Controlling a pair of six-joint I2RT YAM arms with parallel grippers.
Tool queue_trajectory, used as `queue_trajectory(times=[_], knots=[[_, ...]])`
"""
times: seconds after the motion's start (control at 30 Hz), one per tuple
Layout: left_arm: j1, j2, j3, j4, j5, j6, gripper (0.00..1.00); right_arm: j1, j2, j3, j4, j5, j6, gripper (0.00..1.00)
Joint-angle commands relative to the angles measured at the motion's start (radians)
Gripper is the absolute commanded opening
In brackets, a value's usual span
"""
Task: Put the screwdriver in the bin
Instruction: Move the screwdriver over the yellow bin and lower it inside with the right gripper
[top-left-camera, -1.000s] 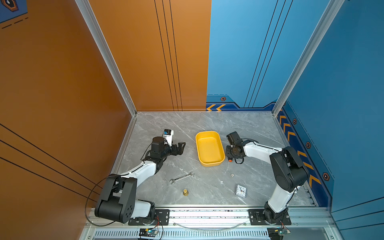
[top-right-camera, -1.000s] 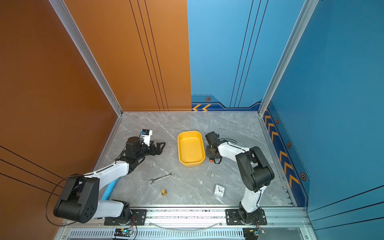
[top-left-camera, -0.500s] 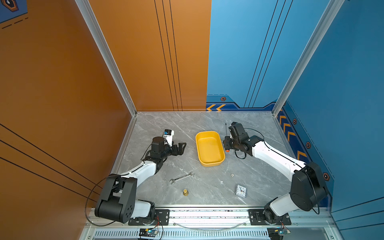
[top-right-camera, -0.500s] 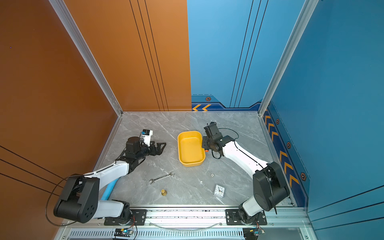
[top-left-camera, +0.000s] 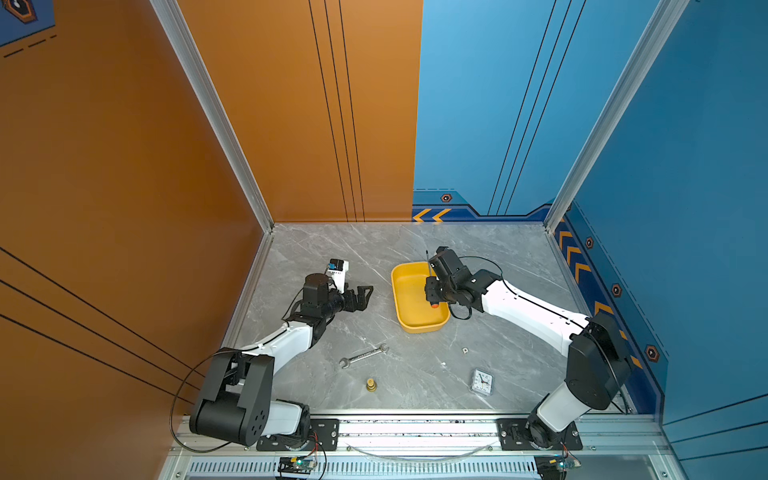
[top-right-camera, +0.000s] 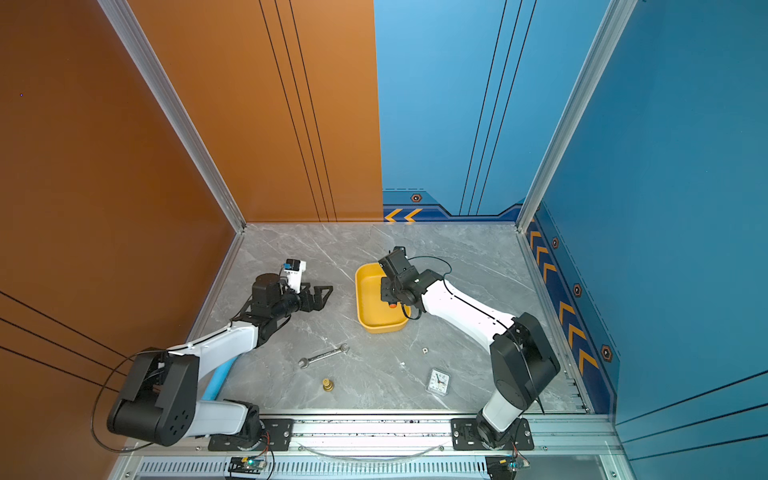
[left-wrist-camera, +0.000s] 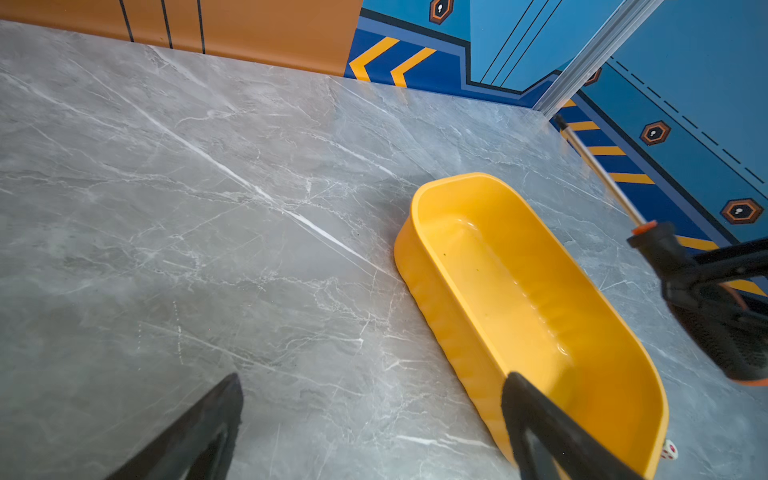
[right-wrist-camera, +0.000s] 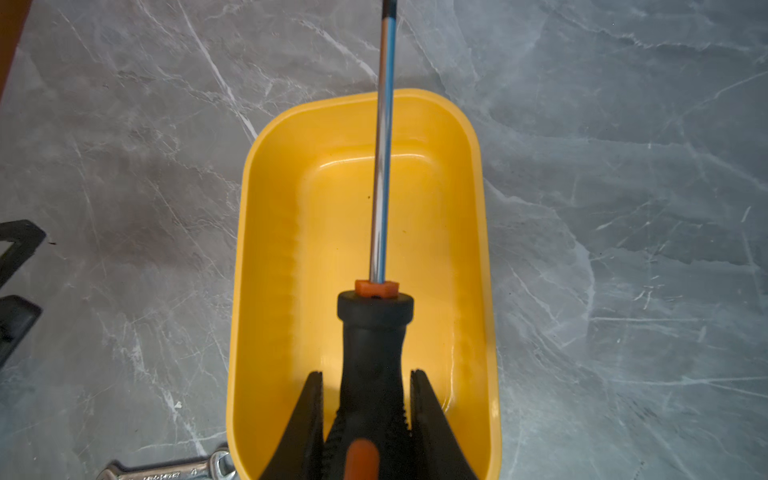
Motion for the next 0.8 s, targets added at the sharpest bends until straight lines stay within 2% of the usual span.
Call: queue_trajectory(times=[0.0,0.77], knots=[[0.004,-0.005,0.007,-0.015,0.025,-0.01,0.98,0.009,0.028,0.012,-0.037,0.038,0.035,0.0],[0.008,-0.03,0.001,-0.051,0.01,0.012,0.98,0.059,0.214,0.072,-0.048,0.064,0.035,0.0]])
